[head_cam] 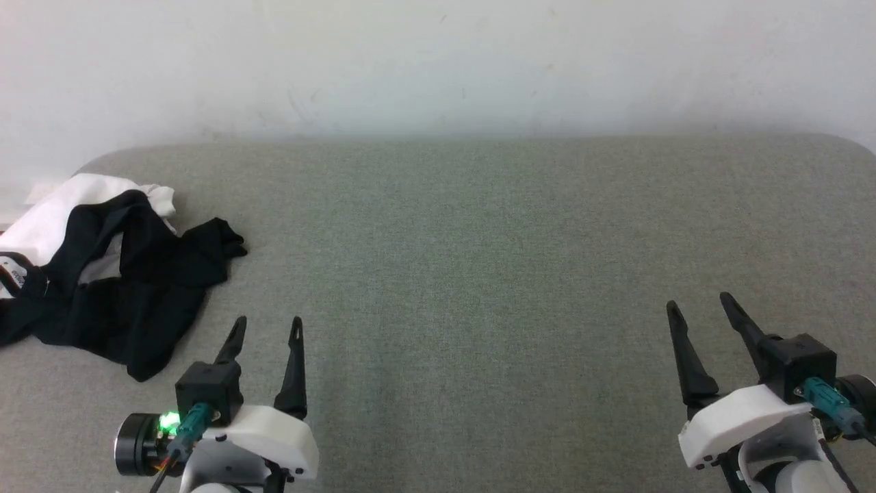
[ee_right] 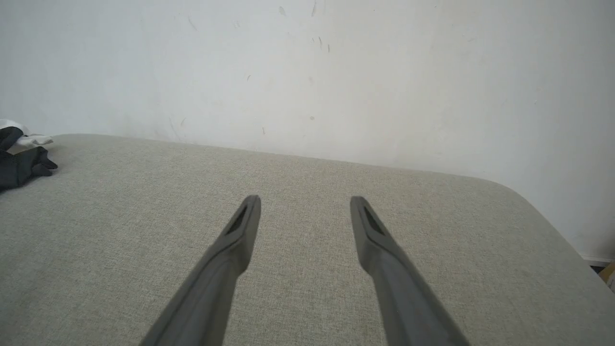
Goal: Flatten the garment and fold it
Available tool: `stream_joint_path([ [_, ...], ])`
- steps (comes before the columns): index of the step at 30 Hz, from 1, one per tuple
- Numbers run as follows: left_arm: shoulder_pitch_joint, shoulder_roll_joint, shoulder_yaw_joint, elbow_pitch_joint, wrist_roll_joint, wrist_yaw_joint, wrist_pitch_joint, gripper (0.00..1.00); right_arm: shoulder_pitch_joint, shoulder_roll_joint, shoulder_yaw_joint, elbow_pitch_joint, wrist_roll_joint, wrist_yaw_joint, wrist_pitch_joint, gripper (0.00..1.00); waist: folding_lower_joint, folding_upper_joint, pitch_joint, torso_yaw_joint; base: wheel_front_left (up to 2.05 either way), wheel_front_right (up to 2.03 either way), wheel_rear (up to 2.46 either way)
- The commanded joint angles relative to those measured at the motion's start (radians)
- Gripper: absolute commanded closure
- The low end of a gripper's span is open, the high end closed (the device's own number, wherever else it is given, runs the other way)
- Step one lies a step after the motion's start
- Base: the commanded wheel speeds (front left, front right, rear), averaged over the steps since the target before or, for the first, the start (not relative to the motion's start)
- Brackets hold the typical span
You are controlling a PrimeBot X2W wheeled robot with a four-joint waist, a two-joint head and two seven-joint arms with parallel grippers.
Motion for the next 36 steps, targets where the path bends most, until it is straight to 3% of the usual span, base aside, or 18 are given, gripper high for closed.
stream_joint_path([
  [1,0.006,0.0,-0.005,-0.001,-0.009,0.001,-0.011,0.0,0.001,0.001,-0.011,0.005,0.012,0.0,-0.012,0.0,0.0,0.0,0.002,0.002,0.0,0.0,0.0],
  [17,0.014,-0.001,-0.01,-0.009,-0.049,0.014,-0.044,0.0,-0.001,0.001,-0.042,0.008,0.026,-0.001,-0.046,0.0,0.0,0.0,0.01,0.057,0.0,0.0,0.0],
  [36,0.03,-0.001,-0.028,-0.02,-0.102,0.035,-0.082,0.0,-0.008,0.002,-0.043,0.013,0.025,-0.001,-0.083,0.0,0.0,0.0,0.031,0.176,0.0,0.0,0.0],
])
